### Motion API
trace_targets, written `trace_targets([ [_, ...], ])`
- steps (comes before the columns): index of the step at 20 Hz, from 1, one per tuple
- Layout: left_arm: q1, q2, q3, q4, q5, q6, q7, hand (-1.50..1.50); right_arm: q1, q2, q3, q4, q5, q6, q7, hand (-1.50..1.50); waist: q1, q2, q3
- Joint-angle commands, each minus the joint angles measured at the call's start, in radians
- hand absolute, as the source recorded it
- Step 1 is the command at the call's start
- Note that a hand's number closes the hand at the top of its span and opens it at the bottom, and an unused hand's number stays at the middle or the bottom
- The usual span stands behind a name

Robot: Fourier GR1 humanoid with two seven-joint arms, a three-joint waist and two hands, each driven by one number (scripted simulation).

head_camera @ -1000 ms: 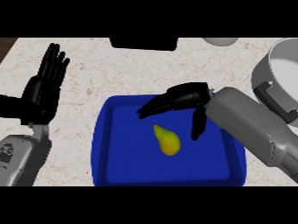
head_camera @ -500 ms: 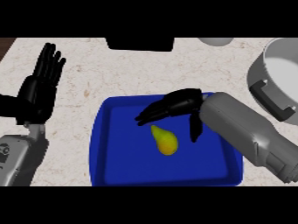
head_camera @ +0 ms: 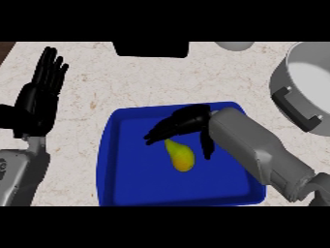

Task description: Pick the pear from the tray and place it in the pot

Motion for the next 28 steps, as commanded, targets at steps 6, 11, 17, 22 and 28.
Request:
trace_targets([
  [6, 0.017, -0.003, 0.034, 0.043, 0.013, -0.040, -0.030, 0.00, -0.005, 0.115, 0.002, 0.124, 0.030, 0.060, -0.162, -1.50, -0.006, 0.000, 0.000],
  [11, 0.068, 0.024, 0.055, -0.025, 0.017, -0.054, -0.017, 0.00, 0.064, 0.137, 0.024, 0.116, 0.063, 0.015, -0.169, -1.50, -0.012, -0.007, 0.000],
  [17, 0.029, 0.020, 0.039, -0.032, 0.003, -0.048, 0.015, 0.00, 0.083, 0.147, 0.045, 0.087, 0.073, -0.075, -0.272, 1.50, 0.004, 0.002, 0.001],
  [22, 0.049, -0.013, 0.037, 0.002, -0.010, -0.040, -0.026, 0.00, 0.097, 0.146, 0.044, 0.002, 0.084, -0.085, -0.245, 1.50, -0.020, -0.007, 0.000],
  [28, 0.023, -0.028, 0.046, 0.020, -0.035, -0.010, -0.018, 0.00, 0.098, 0.100, -0.027, -0.039, 0.063, -0.109, -0.211, 1.50, -0.032, -0.009, 0.000],
])
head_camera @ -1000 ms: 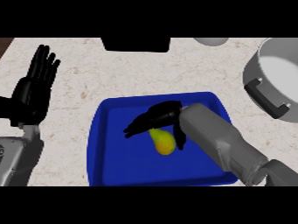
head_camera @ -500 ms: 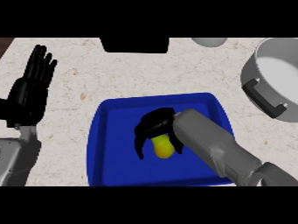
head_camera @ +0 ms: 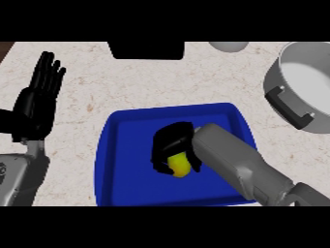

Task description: Pick the pear from the tray and place it in the pot

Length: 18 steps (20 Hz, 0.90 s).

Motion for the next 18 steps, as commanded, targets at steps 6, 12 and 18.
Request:
trace_targets([
  [6, 0.009, 0.012, 0.019, -0.016, 0.013, -0.021, 0.019, 0.00, -0.072, 0.017, -0.270, 0.152, -0.126, -0.113, 0.319, 1.50, 0.006, 0.011, 0.005],
  [12, 0.025, 0.024, 0.037, -0.004, 0.006, -0.009, 0.016, 0.00, -0.154, -0.097, -0.414, 0.323, -0.186, -0.341, 0.767, 1.50, -0.039, -0.017, -0.004],
  [18, 0.024, 0.018, 0.020, -0.004, 0.004, -0.016, 0.023, 0.00, -0.316, -0.118, -0.460, 0.447, -0.179, -0.664, 1.202, 1.50, -0.014, -0.020, -0.005],
])
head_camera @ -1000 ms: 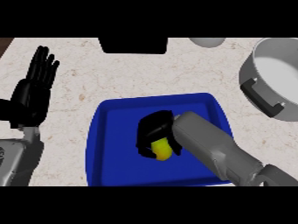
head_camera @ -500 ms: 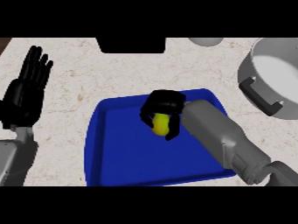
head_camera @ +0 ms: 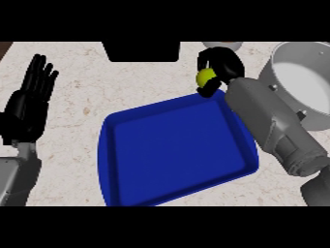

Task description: Pick the pear from the tray and place it in the pot

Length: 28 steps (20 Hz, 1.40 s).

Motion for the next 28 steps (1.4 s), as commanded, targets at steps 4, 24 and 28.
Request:
trace_targets([
  [4, 0.007, -0.022, -0.020, 0.006, -0.002, -0.007, -0.012, 0.00, -0.223, -0.011, -0.005, 0.168, 0.044, -0.383, 0.531, 1.50, 0.032, 0.005, -0.002],
  [24, 0.048, -0.014, 0.035, -0.006, -0.004, -0.007, -0.029, 0.00, -0.127, -0.162, 0.162, 0.128, 0.261, -0.477, 1.086, 1.50, -0.038, 0.004, 0.010],
  [28, 0.053, 0.002, 0.061, -0.011, 0.019, -0.032, -0.017, 0.00, -0.043, -0.223, 0.143, 0.060, 0.259, -0.507, 1.065, 1.50, -0.031, 0.007, 0.009],
])
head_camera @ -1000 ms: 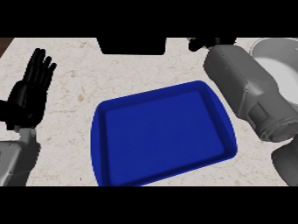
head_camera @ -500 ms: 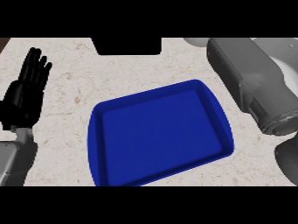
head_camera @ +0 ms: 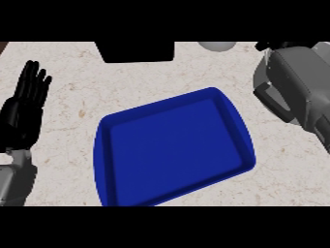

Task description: Pick the pear from the tray and place it in the pot

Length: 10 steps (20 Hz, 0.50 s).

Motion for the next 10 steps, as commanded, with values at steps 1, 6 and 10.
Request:
trace_targets([
  [1, 0.023, -0.008, -0.001, -0.010, -0.012, 0.006, -0.005, 0.00, 0.104, -0.118, -0.040, -0.084, -0.025, -0.060, -0.062, 1.50, -0.009, -0.001, 0.000],
  [6, -0.044, -0.037, -0.015, 0.032, -0.036, 0.028, 0.007, 0.00, 0.256, -0.235, -0.102, -0.221, -0.065, -0.091, -0.184, 1.50, 0.004, 0.010, 0.001],
  [10, -0.036, -0.017, -0.003, -0.028, -0.029, 0.009, 0.039, 0.00, 0.368, -0.276, -0.127, -0.314, -0.053, -0.098, -0.175, 1.50, 0.022, 0.011, 0.000],
])
